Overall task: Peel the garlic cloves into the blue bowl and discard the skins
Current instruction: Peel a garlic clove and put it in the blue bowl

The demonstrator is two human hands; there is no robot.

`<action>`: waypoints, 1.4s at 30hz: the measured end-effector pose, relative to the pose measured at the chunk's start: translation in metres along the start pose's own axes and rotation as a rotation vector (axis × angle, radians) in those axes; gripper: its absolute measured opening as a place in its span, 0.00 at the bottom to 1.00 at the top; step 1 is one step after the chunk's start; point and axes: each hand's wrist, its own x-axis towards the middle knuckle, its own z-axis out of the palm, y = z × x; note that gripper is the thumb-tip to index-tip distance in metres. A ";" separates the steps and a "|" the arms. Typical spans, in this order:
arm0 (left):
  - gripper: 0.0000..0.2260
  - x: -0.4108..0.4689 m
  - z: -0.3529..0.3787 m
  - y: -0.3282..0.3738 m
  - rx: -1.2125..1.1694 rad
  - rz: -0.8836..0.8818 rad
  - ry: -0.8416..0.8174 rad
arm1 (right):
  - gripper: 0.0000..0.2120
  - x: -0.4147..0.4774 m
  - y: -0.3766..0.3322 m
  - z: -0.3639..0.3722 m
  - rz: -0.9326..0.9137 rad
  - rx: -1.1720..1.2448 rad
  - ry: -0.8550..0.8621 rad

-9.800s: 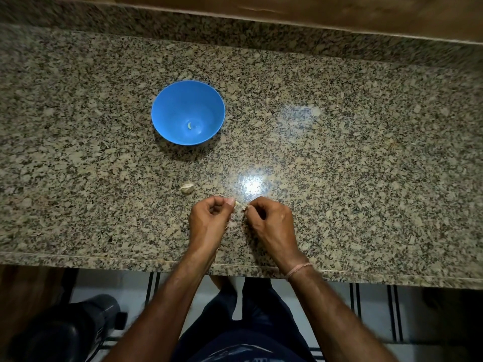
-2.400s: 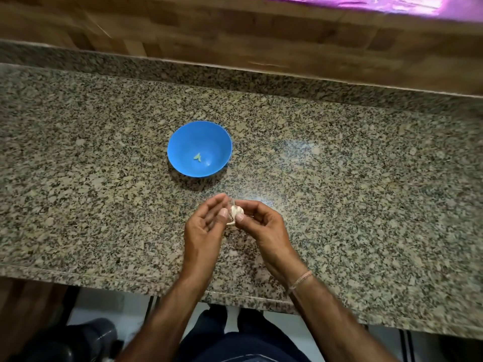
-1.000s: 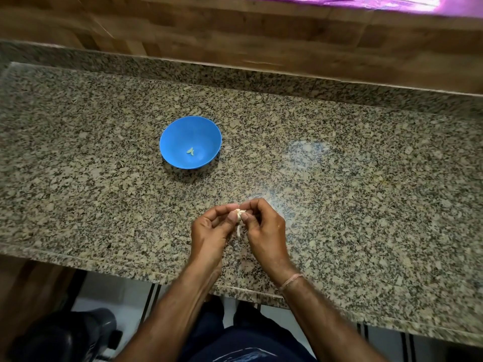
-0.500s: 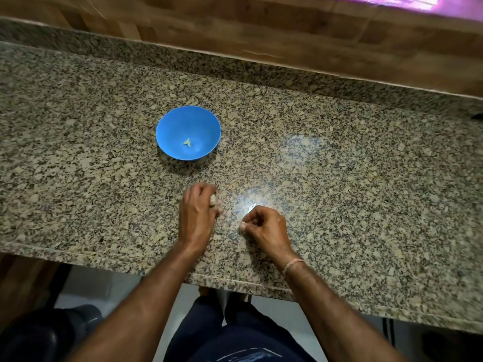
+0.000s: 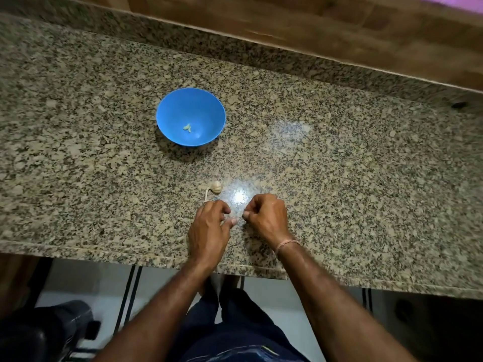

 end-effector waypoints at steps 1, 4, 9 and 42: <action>0.11 0.000 0.000 -0.001 0.004 0.010 -0.001 | 0.08 -0.001 0.000 0.003 -0.004 -0.022 0.017; 0.11 -0.002 -0.002 -0.002 0.003 0.024 -0.006 | 0.07 -0.004 -0.001 0.009 -0.041 -0.076 0.078; 0.08 0.001 -0.008 0.000 -0.027 -0.011 -0.056 | 0.07 -0.008 0.001 0.011 -0.044 -0.065 0.094; 0.11 0.010 -0.026 0.038 -0.568 -0.234 -0.235 | 0.14 -0.033 -0.003 -0.002 0.150 0.797 -0.135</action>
